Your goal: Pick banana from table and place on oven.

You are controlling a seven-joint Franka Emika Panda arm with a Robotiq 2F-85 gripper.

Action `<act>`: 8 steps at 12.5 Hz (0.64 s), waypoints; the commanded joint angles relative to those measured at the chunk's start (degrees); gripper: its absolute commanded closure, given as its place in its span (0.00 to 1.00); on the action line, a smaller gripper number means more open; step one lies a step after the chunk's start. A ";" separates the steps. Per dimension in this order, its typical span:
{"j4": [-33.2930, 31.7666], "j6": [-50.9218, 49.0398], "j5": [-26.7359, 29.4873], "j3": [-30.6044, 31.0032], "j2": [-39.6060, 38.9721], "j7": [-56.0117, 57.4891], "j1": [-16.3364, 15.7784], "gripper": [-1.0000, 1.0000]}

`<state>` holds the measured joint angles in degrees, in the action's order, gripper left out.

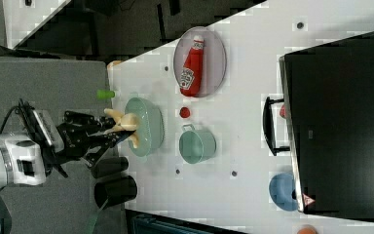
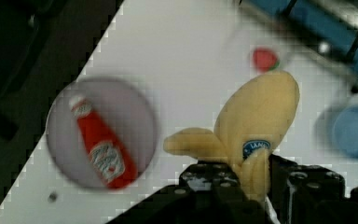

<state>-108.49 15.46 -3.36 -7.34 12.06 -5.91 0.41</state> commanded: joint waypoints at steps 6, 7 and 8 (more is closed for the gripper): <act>4.72 3.62 -1.07 -20.24 -13.88 31.10 3.23 0.74; 4.65 6.96 -1.07 -22.30 -15.44 34.29 3.36 0.74; 4.56 9.30 -1.00 -24.12 -17.15 36.93 3.44 0.74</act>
<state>-105.58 23.15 -4.05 -30.13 -7.00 23.21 3.77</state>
